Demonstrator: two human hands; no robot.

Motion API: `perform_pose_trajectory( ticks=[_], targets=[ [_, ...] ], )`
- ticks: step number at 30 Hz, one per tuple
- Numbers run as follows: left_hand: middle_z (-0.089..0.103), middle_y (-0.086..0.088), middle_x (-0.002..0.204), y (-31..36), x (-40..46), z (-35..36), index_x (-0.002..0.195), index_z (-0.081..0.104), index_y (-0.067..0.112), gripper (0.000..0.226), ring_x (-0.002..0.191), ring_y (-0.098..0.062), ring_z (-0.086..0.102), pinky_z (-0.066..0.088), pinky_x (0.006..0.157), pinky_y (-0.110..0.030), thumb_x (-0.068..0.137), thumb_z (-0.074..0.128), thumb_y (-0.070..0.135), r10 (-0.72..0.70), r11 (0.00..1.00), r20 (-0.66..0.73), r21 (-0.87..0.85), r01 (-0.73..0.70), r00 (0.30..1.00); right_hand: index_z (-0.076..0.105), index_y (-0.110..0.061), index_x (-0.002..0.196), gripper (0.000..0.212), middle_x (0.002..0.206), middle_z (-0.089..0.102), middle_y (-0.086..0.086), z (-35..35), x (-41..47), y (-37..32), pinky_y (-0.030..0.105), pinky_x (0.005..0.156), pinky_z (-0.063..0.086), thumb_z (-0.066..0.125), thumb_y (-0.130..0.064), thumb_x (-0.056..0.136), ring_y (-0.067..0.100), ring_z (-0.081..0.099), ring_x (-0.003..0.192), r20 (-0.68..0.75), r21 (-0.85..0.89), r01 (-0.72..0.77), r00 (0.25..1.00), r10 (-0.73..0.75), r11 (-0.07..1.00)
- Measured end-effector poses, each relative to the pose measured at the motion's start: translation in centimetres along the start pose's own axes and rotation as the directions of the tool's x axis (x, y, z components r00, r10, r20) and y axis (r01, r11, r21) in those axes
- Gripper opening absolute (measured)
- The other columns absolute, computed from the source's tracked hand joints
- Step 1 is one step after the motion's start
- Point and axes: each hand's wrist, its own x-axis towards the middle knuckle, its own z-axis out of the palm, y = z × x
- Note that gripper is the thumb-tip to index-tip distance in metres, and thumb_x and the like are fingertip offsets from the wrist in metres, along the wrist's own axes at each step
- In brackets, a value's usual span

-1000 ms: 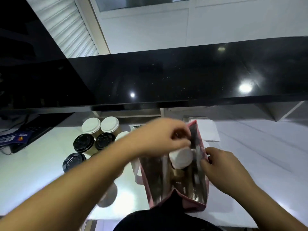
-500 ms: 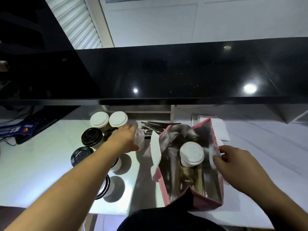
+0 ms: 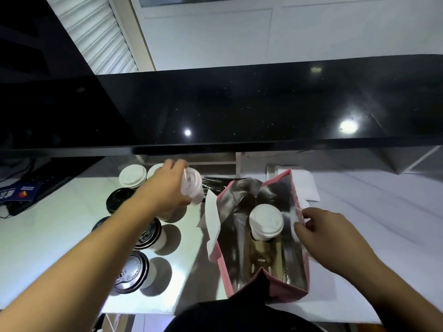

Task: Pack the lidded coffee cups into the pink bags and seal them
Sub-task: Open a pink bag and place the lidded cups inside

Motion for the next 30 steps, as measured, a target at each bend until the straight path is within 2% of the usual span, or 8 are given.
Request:
perform_pose_trajectory(
  ticks=[4, 9, 11, 15, 18, 23, 25, 30],
  targets=[
    [0.042, 0.0, 0.13, 3.4, -3.3, -7.5, 0.137, 0.041, 0.031, 0.089, 0.116, -0.031, 0.053, 0.048, 0.099, -0.045, 0.06, 0.085, 0.038, 0.102, 0.993, -0.184, -0.037, -0.111, 0.978, 0.059, -0.028, 0.074, 0.024, 0.055, 0.063, -0.018, -0.2, 0.1, 0.2, 0.028, 0.045, 0.038, 0.055, -0.041, 0.094, 0.008, 0.057, 0.05, 0.012, 0.004, 0.02, 1.0, -0.02, 1.0],
    [0.041, 0.012, 0.132, 9.9, -8.4, -13.8, 0.138, 0.039, 0.04, 0.085, 0.112, -0.014, 0.052, 0.045, 0.088, -0.03, 0.063, 0.078, 0.052, 0.26, 0.955, -0.365, -0.042, -0.295, 0.894, 0.06, -0.033, 0.085, 0.015, 0.055, 0.064, -0.016, -0.2, 0.1, 0.3, 0.024, 0.047, 0.036, 0.054, -0.042, 0.097, 0.004, 0.059, 0.056, 0.032, 0.018, 0.05, 0.998, -0.05, 0.999],
    [0.042, 0.017, 0.127, 12.5, -9.6, -14.5, 0.135, 0.04, 0.044, 0.081, 0.108, -0.013, 0.054, 0.048, 0.086, -0.03, 0.062, 0.075, 0.055, 0.331, 0.928, -0.309, -0.065, -0.367, 0.892, 0.058, -0.034, 0.086, 0.016, 0.053, 0.06, -0.018, -0.2, 0.1, 0.3, 0.023, 0.046, 0.033, 0.052, -0.044, 0.097, 0.002, 0.058, 0.056, 0.041, 0.023, 0.049, 0.998, -0.05, 0.999],
    [0.04, 0.017, 0.123, 16.2, -9.4, -12.6, 0.133, 0.035, 0.048, 0.082, 0.106, -0.01, 0.05, 0.047, 0.084, -0.03, 0.058, 0.06, 0.07, 0.426, 0.905, -0.024, 0.031, -0.425, 0.905, 0.066, -0.032, 0.095, 0.023, 0.068, 0.069, -0.017, -0.5, 0.2, 0.7, 0.028, 0.052, 0.046, 0.051, -0.049, 0.097, 0.004, 0.063, 0.065, 0.059, 0.037, 0.039, 0.997, -0.041, 0.999],
    [0.042, 0.01, 0.129, 17.9, -8.4, -8.6, 0.139, 0.032, 0.041, 0.084, 0.111, -0.014, 0.05, 0.047, 0.085, -0.03, 0.069, 0.073, 0.063, 0.463, 0.863, 0.128, 0.162, -0.479, 0.877, 0.064, -0.027, 0.084, 0.026, 0.064, 0.069, -0.011, -0.6, 0.1, 1.1, 0.033, 0.054, 0.052, 0.052, -0.046, 0.097, 0.008, 0.063, 0.062, 0.043, 0.034, 0.044, 0.998, -0.045, 0.998],
    [0.048, 0.0, 0.127, 18.9, -7.6, -2.3, 0.137, 0.041, 0.028, 0.075, 0.111, -0.023, 0.056, 0.052, 0.086, -0.037, 0.076, 0.084, 0.036, 0.528, 0.798, 0.189, 0.225, -0.56, 0.828, 0.057, -0.021, 0.072, 0.028, 0.055, 0.062, -0.002, -0.7, -0.1, 1.8, 0.035, 0.049, 0.044, 0.051, -0.038, 0.094, 0.017, 0.059, 0.056, 0.034, 0.051, 0.027, 0.999, -0.029, 0.998],
    [0.048, -0.002, 0.127, 18.9, -7.4, -0.4, 0.136, 0.042, 0.025, 0.071, 0.112, -0.026, 0.058, 0.055, 0.088, -0.045, 0.078, 0.082, 0.034, 0.522, 0.801, 0.23, 0.198, -0.565, 0.821, 0.058, -0.021, 0.073, 0.027, 0.055, 0.061, -0.001, -0.7, -0.2, 1.9, 0.036, 0.05, 0.043, 0.052, -0.037, 0.094, 0.018, 0.058, 0.057, 0.031, 0.051, 0.036, 0.999, -0.037, 0.998],
    [0.05, -0.006, 0.12, 18.5, -7.2, 3.8, 0.129, 0.045, 0.017, 0.064, 0.099, -0.031, 0.062, 0.052, 0.079, -0.039, 0.079, 0.082, 0.034, 0.518, 0.793, 0.313, 0.173, -0.584, 0.796, 0.054, -0.018, 0.069, 0.028, 0.05, 0.055, 0.0, -0.7, -0.3, 2.0, 0.033, 0.046, 0.03, 0.054, -0.034, 0.092, 0.018, 0.054, 0.054, 0.005, 0.059, 0.052, 0.999, -0.053, 0.997]
  ],
)
